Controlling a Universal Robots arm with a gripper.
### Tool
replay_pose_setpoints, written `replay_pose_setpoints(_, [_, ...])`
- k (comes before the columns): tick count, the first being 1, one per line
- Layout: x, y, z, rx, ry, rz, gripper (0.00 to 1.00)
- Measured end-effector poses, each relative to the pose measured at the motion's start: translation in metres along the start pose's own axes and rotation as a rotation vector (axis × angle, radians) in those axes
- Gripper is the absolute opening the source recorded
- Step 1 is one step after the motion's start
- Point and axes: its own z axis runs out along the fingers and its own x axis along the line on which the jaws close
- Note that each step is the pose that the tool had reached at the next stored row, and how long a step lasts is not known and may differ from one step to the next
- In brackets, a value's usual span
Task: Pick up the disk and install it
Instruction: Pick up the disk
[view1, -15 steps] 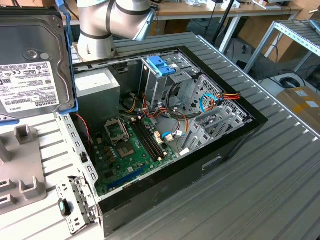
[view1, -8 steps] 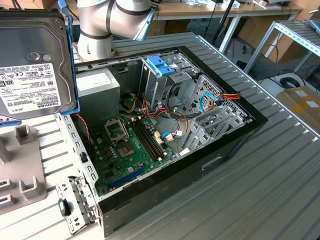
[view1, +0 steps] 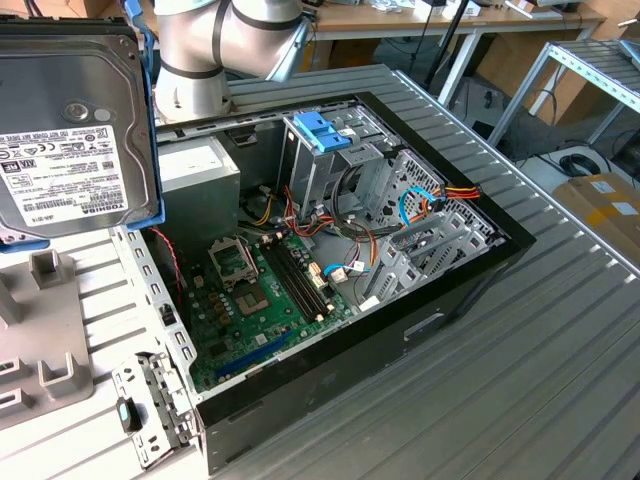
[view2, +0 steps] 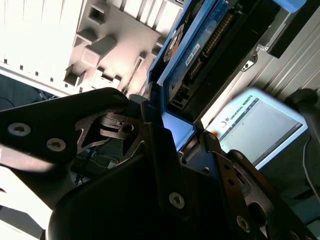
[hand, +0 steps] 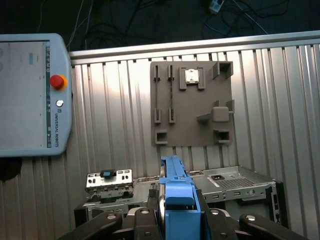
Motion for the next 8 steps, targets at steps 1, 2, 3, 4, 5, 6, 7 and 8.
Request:
replay_pose_setpoints(1, [-0.0001, -0.0014, 0.0000, 0.0001, 0.0001, 0.000, 0.37])
replay_pose_setpoints(2, [-0.0003, -0.0026, -0.0001, 0.0000, 0.0004, 0.000, 0.37])
replay_pose_setpoints(3, [-0.0004, -0.0045, 0.0000, 0.0001, 0.0005, 0.000, 0.37])
replay_pose_setpoints(4, [-0.0006, -0.0059, -0.0001, 0.0001, 0.0006, 0.000, 0.37])
replay_pose_setpoints(5, [-0.0008, -0.0074, -0.0001, 0.0001, 0.0007, 0.000, 0.37])
replay_pose_setpoints(6, [-0.0009, -0.0092, -0.0001, 0.0001, 0.0007, 0.000, 0.37])
replay_pose_setpoints(7, [-0.0011, -0.0106, -0.0002, 0.0001, 0.0008, 0.000, 0.37])
replay_pose_setpoints(8, [-0.0012, -0.0119, -0.0002, 0.0001, 0.0008, 0.000, 0.37])
